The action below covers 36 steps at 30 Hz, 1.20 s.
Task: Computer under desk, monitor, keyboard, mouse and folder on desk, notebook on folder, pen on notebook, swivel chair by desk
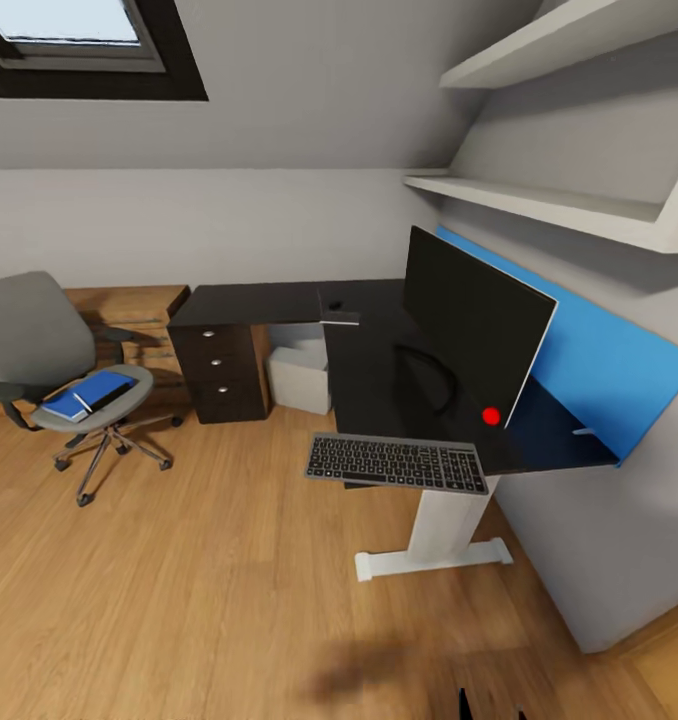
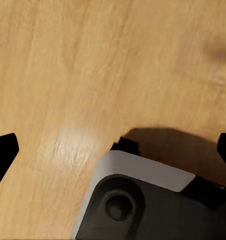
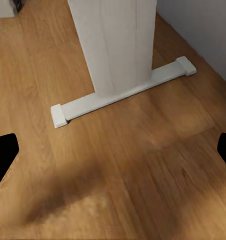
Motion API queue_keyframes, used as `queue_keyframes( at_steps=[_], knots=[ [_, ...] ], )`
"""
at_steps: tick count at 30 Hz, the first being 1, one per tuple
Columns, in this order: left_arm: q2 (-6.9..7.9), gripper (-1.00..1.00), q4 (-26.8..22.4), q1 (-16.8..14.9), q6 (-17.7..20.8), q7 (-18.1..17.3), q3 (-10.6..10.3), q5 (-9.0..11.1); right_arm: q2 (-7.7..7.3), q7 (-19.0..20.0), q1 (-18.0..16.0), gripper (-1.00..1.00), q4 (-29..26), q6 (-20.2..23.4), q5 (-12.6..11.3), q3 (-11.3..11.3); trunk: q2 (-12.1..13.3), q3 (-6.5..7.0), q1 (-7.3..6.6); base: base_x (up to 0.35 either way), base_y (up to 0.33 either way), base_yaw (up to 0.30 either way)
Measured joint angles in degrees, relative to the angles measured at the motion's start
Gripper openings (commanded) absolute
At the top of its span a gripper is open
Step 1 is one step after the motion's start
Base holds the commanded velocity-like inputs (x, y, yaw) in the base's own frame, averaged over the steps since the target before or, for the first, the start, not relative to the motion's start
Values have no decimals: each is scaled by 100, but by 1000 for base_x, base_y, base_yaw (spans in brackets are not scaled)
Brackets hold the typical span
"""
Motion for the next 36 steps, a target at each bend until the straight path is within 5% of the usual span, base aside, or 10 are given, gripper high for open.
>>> queue_keyframes(
  at_steps=[1,2,6,11,19,21,22,26,30,36],
  knots=[
    [2,100,-958,-3,180,-4,-6,-14,-8,-1,-42,100,-25,27,-4,-6,-40,-17,22,0,0,0],
    [10,100,-1820,-3,969,0,15,5,-68,-4,-372,100,-90,460,-38,-35,-80,-34,44,0,0,0],
    [-10,100,-2817,-2,1814,4,31,6,-190,1,-1030,100,-319,1493,-36,-33,-240,-107,132,0,0,0],
    [-17,100,-3016,-2,2067,8,158,165,-618,-11,-1194,100,-1380,2300,-111,-174,-441,-197,241,0,0,0],
    [23,100,-2308,-1,1632,4,414,272,-972,20,-1212,100,-1847,3600,-297,-1314,-762,-341,417,0,0,0],
    [22,100,-2276,-1,1403,3,441,271,-1147,103,-1213,100,-1950,4442,-387,-1768,-842,-377,461,0,0,0],
    [23,100,-2260,1,1248,2,454,270,-1423,341,-1216,100,-2109,5964,-694,-2808,-882,-395,483,0,0,0],
    [22,100,-2258,-2,1193,-1,452,264,-2119,504,-1217,100,-2205,8464,-899,-4468,-1043,-466,571,0,0,0],
    [21,100,-2257,-1,1185,-6,452,262,-2593,523,-1219,100,-2511,9772,-980,-5256,-1204,-538,659,0,0,0],
    [20,100,-2262,1,1183,-7,445,257,-2969,532,-1218,100,-2822,10223,-991,-5744,-1245,-557,681,0,0,0]
  ],
)
